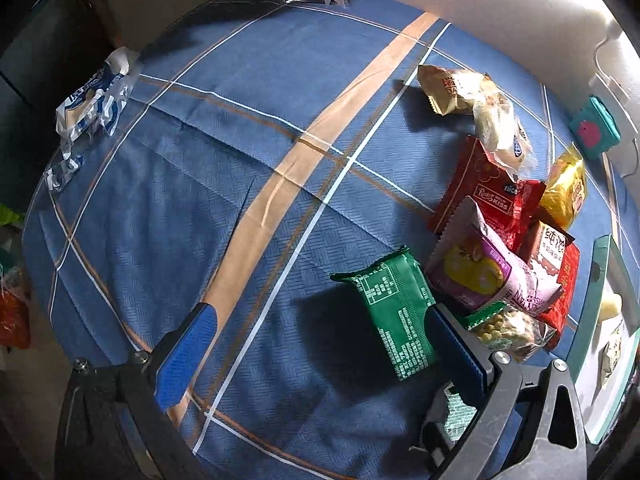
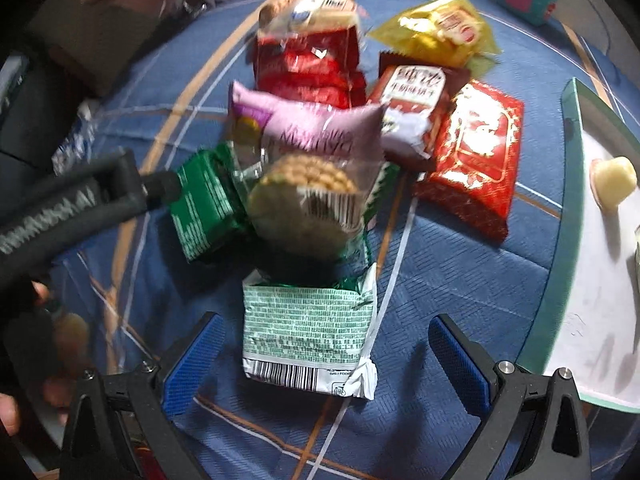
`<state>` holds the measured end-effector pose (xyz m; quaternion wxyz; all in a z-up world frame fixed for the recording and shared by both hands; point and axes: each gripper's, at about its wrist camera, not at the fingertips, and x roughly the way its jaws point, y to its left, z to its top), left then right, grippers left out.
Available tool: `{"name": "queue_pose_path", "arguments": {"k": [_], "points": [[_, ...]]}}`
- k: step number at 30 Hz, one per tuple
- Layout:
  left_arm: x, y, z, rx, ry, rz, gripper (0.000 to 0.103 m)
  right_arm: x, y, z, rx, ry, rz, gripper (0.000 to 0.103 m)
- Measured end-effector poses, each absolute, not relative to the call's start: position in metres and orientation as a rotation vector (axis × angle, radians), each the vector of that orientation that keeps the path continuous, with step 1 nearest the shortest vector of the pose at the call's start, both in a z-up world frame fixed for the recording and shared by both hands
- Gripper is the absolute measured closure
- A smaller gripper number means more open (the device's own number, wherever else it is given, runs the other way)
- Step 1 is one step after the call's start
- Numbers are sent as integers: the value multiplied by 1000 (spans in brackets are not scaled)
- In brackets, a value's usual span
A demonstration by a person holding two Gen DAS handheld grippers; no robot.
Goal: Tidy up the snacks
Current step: 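Close the right gripper on the mint-green striped packet while the left gripper approaches the dark green packet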
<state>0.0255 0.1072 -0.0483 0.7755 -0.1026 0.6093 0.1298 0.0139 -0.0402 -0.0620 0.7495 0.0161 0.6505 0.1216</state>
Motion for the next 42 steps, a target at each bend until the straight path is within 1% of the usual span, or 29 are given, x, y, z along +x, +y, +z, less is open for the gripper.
{"name": "queue_pose_path", "arguments": {"k": [6, 13, 24, 26, 28, 30, 31, 33, 34, 36, 37, 39, 42], "points": [[28, 106, -51, -225, 1327, 267, 0, 9, -29, -74, -59, 1435, 233, 0], [38, 96, -57, -215, 1348, 253, 0, 11, -41, -71, -120, 1399, 154, 0], [50, 81, -72, -204, 1371, 242, 0, 20, -69, -71, -29, 1397, 115, 0], [51, 78, -73, -200, 1373, 235, 0, 27, -72, -71, -28, 1401, 118, 1], [52, 74, -74, -199, 1373, 222, 4, 26, -73, -72, -28, 1406, 127, 6], [55, 70, -76, -195, 1377, 212, 20, 22, -67, -74, -26, 1407, 141, 14], [56, 68, -77, -202, 1376, 199, 23, 17, -61, -77, -27, 1406, 146, 16], [57, 60, -75, -209, 1375, 179, 31, 14, -53, -77, -22, 1400, 159, 23], [58, 57, -74, -209, 1373, 168, 34, 13, -52, -77, -18, 1398, 165, 25], [59, 50, -74, -204, 1372, 153, 42, 13, -48, -72, -12, 1394, 174, 33], [60, 47, -74, -203, 1372, 143, 44, 13, -49, -67, -10, 1394, 180, 33], [62, 41, -74, -209, 1372, 127, 51, 19, -48, -59, -13, 1393, 183, 35], [65, 33, -72, -199, 1370, 122, 54, 19, -51, -52, -11, 1390, 188, 36]]}}
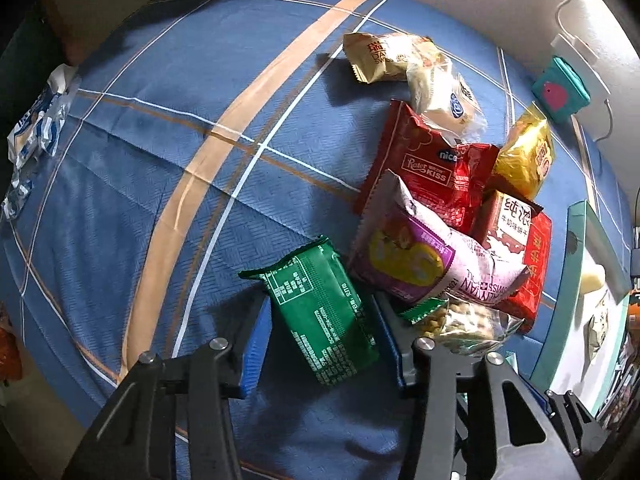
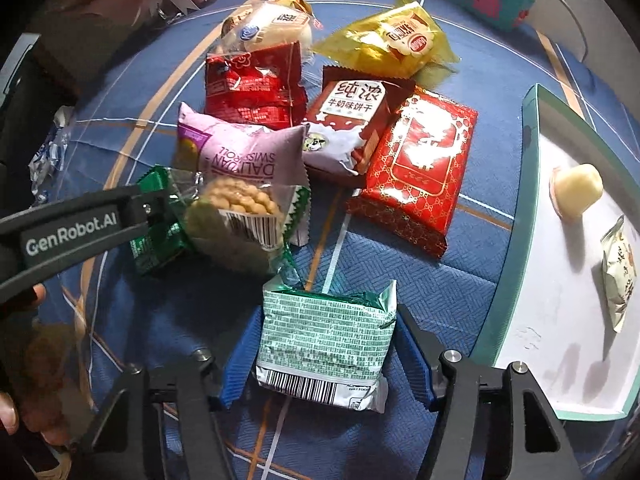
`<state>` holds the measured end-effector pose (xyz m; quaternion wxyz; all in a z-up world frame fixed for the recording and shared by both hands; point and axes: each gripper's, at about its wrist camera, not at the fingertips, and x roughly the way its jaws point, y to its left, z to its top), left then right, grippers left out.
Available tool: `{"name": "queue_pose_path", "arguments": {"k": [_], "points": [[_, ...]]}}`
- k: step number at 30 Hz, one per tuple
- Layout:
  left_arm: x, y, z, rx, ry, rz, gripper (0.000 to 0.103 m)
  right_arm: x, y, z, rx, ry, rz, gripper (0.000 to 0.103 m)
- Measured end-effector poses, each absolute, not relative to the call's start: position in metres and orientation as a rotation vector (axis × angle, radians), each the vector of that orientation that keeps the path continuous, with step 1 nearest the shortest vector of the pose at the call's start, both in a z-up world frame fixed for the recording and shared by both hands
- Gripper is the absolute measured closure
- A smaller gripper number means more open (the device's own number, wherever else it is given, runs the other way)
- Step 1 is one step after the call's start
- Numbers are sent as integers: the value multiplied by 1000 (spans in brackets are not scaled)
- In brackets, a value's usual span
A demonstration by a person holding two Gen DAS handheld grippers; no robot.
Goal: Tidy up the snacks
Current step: 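Close the right gripper on the mint-green striped packet while the left gripper approaches the dark green packet, then close the left gripper on the dark green packet while the right gripper lifts its packet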
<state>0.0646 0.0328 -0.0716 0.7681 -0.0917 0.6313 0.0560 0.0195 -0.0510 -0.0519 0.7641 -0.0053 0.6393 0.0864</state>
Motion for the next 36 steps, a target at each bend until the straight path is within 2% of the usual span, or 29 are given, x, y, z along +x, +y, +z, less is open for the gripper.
{"name": "queue_pose_path", "arguments": {"k": [2, 5, 6, 14, 18, 24, 26, 27, 36], "points": [[65, 32, -71, -204, 1360, 123, 58, 19, -52, -49, -6, 1382, 188, 38], [66, 32, -63, -209, 1332, 134, 72, 21, -56, -44, 2, 1365, 197, 38], [67, 32, -62, -210, 1328, 136, 73, 21, -56, -43, 5, 1360, 200, 38], [68, 33, -61, -214, 1334, 133, 72, 18, -59, -31, 15, 1340, 210, 38], [69, 36, -67, -224, 1361, 113, 53, 17, -56, -42, 0, 1369, 212, 38], [69, 34, -86, -195, 1406, 121, 53, 17, -55, -49, -18, 1392, 215, 38], [68, 34, -92, -194, 1411, 131, 58, 18, -55, -49, -17, 1393, 215, 38], [68, 35, -91, -194, 1407, 138, 61, 18, -55, -49, -17, 1393, 215, 38], [64, 51, -50, -243, 1272, 153, 62, 16, -61, -21, 34, 1308, 226, 38]]}}
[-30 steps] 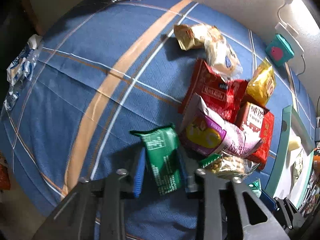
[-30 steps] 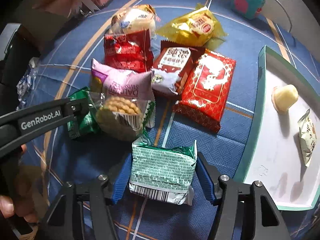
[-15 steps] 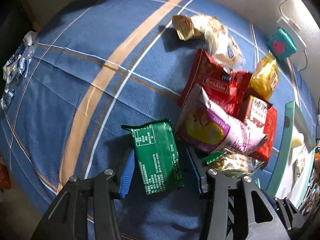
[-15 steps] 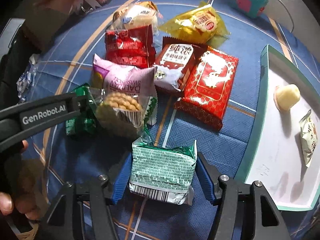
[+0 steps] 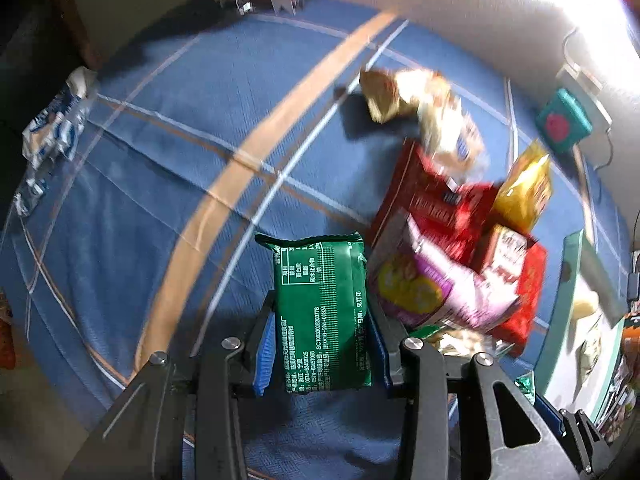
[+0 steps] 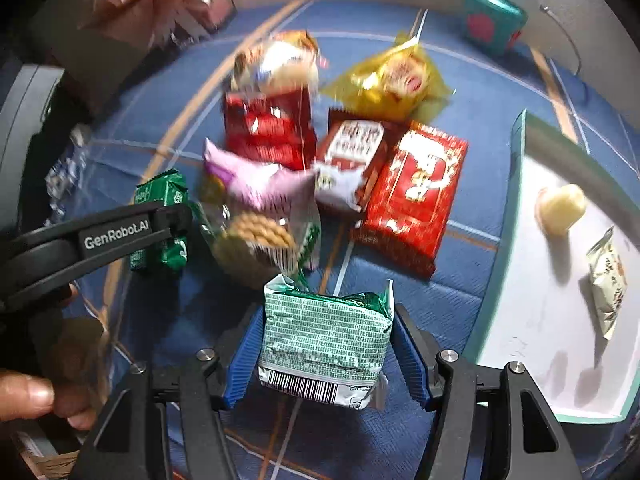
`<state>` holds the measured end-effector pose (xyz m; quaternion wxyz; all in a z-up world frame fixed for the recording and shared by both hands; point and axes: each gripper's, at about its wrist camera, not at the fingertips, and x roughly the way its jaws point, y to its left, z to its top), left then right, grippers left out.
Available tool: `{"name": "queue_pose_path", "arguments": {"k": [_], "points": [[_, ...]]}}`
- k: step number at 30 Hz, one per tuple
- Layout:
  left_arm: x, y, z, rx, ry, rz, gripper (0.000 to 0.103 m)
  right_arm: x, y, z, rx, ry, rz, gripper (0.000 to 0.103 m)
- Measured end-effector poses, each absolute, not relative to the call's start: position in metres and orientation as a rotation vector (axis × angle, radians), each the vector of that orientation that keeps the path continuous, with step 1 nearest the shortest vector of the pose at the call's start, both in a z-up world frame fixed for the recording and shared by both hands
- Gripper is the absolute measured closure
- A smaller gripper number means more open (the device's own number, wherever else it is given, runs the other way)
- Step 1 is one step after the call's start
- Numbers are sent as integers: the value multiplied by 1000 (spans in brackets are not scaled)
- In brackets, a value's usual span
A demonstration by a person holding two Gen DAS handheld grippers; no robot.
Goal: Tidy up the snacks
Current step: 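Close the left gripper on the dark green packet while the right gripper lifts its packet, then carry both green packets into the tray and open both grippers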
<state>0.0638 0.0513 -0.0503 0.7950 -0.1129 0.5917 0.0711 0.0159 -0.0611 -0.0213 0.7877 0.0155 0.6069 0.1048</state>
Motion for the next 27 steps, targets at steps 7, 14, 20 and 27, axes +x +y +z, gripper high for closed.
{"name": "queue_pose_path", "arguments": {"k": [7, 14, 20, 27], "points": [[54, 41, -6, -197, 1135, 135, 62, 14, -96, 6, 108, 1238, 185, 38], [44, -23, 5, -77, 1084, -29, 62, 17, -174, 20, 211, 1196, -18, 38], [27, -99, 8, 98, 1062, -212, 62, 7, -266, 23, 370, 1175, -222, 38], [9, -181, 1, 221, 1056, -430, 61, -12, -338, 24, 448, 1145, -436, 38]]}}
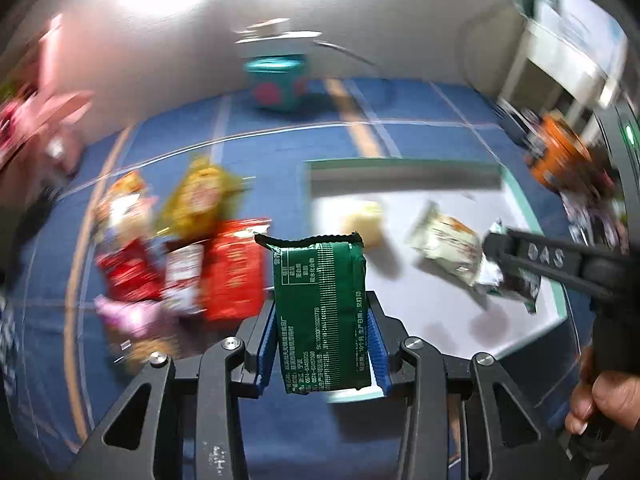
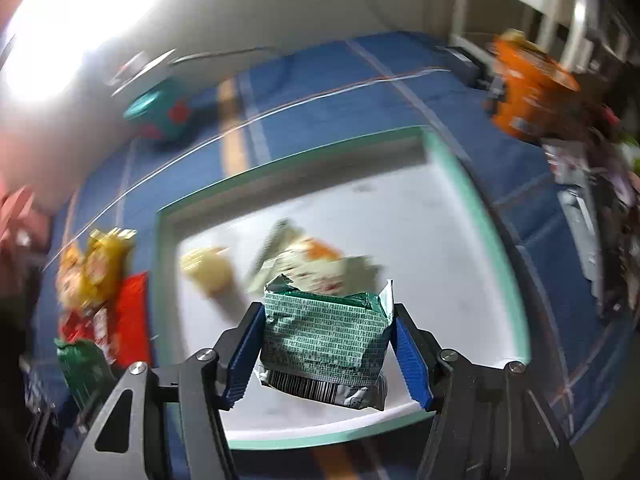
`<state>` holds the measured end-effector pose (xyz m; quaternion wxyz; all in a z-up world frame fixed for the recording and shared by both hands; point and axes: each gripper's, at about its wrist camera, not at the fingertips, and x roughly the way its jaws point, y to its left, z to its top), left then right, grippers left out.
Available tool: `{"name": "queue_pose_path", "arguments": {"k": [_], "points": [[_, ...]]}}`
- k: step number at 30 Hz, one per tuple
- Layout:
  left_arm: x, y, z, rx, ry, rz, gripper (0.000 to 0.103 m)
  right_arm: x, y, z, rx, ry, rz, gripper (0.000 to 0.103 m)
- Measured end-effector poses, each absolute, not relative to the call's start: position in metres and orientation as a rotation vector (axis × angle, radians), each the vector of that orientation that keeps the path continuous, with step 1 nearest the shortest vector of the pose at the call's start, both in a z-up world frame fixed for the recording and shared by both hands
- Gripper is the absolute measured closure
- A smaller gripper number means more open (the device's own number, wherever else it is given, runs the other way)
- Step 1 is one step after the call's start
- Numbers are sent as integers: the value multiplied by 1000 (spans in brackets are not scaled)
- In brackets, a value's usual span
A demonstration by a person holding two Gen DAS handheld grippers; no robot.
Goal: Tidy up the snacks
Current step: 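Carry both green packets into the tray and open both grippers, then withdraw both grippers from the tray toward the snack pile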
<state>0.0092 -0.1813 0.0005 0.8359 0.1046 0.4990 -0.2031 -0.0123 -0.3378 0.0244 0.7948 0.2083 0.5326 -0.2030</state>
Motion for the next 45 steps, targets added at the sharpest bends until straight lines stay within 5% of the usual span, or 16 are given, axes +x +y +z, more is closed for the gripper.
{"name": "queue_pose_path", "arguments": {"k": [10, 13, 20, 24, 29, 45], "points": [[-1, -237, -35, 314, 1141, -525, 60, -21, -377, 6, 536, 1163, -520, 38], [0, -235, -32, 308, 1141, -517, 29, -22, -379, 2, 551, 1169, -517, 35], [9, -216, -23, 261, 1166, -440, 20, -19, -371, 5, 533, 1156, -473, 26], [28, -185, -24, 183, 1203, -288, 13, -13, -361, 2, 505, 1174, -433, 6], [49, -139, -23, 52, 1221, -120, 3, -4, -339, 4, 452, 1180, -362, 0], [57, -76, 12, 109, 1124, -98, 2, 11, -257, 28, 312, 1136, -159, 0]]}}
